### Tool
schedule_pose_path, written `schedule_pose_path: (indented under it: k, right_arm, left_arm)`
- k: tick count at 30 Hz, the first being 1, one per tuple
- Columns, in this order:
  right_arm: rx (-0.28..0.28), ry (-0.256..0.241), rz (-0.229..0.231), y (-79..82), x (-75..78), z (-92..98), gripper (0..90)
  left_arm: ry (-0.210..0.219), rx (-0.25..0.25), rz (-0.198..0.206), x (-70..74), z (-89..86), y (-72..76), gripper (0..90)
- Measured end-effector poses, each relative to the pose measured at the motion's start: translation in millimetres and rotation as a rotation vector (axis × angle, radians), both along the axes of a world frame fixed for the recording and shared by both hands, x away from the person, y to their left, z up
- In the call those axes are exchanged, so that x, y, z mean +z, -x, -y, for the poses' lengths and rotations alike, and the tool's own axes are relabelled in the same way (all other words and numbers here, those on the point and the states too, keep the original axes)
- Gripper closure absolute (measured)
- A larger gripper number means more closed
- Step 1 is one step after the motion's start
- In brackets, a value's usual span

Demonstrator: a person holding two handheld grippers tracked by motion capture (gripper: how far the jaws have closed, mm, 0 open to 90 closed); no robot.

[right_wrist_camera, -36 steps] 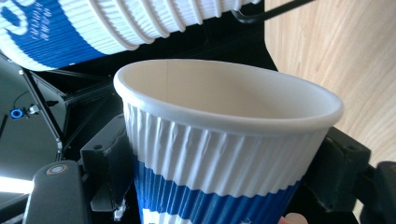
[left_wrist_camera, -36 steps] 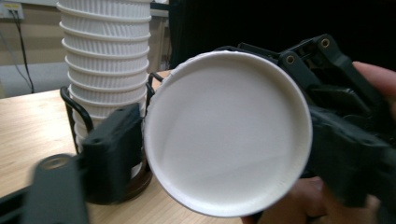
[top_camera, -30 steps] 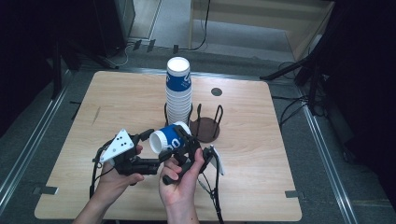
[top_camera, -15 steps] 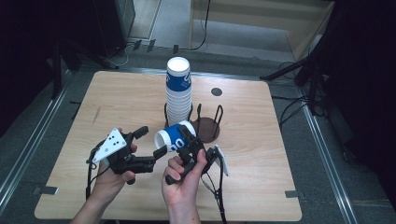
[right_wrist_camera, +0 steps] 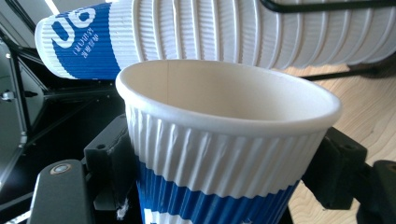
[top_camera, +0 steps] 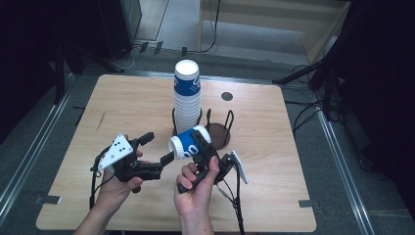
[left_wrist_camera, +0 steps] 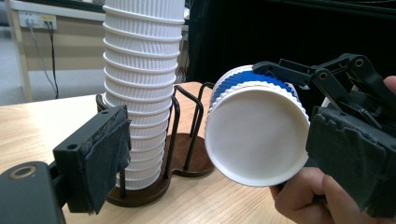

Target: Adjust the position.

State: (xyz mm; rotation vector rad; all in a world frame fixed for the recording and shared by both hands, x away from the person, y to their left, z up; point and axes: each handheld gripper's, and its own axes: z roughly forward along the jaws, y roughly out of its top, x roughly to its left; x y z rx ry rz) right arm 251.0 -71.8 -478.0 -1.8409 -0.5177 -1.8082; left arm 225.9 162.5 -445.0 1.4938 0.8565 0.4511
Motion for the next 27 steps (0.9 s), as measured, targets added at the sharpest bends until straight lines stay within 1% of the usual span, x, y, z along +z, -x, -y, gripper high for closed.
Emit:
schedule_pose_path:
  k: [7,11,16,17,20,23,25,27]
  right_arm:
    - [-0.019,0.065,0.017,-0.3,1.9,3.8,22.0]
    - [-0.032,0.11,0.03,-0.9,2.2,5.4,22.1]
    - [-0.036,0.142,0.041,-1.5,2.3,7.5,22.1]
    - [-0.043,0.166,0.058,-1.6,2.7,7.6,22.2]
    - [-0.045,0.189,0.072,-1.2,4.4,7.4,22.2]
    - [-0.056,0.237,0.091,-1.0,6.3,7.1,22.2]
    - [-0.055,0.258,0.097,-0.9,7.4,8.0,22.2]
    - [-0.061,0.269,0.105,-1.7,7.7,8.7,22.2]
  left_arm:
    - [0.007,-0.004,-0.003,-0.2,-1.3,-0.6,7.5]
    - [0.033,-0.013,-0.014,0.3,-2.7,-0.8,8.1]
    - [0.036,-0.013,-0.018,0.5,-3.8,-1.0,8.1]
    - [0.037,-0.012,-0.018,0.4,-3.9,-1.1,8.1]
    - [0.036,-0.012,-0.017,0.3,-3.9,-1.2,8.1]
    - [0.036,-0.012,-0.019,0.1,-4.1,-1.4,8.2]
    - [0.037,-0.014,-0.019,0.1,-4.6,-1.5,8.1]
    - [0.038,-0.013,-0.02,0.1,-4.9,-1.5,8.1]
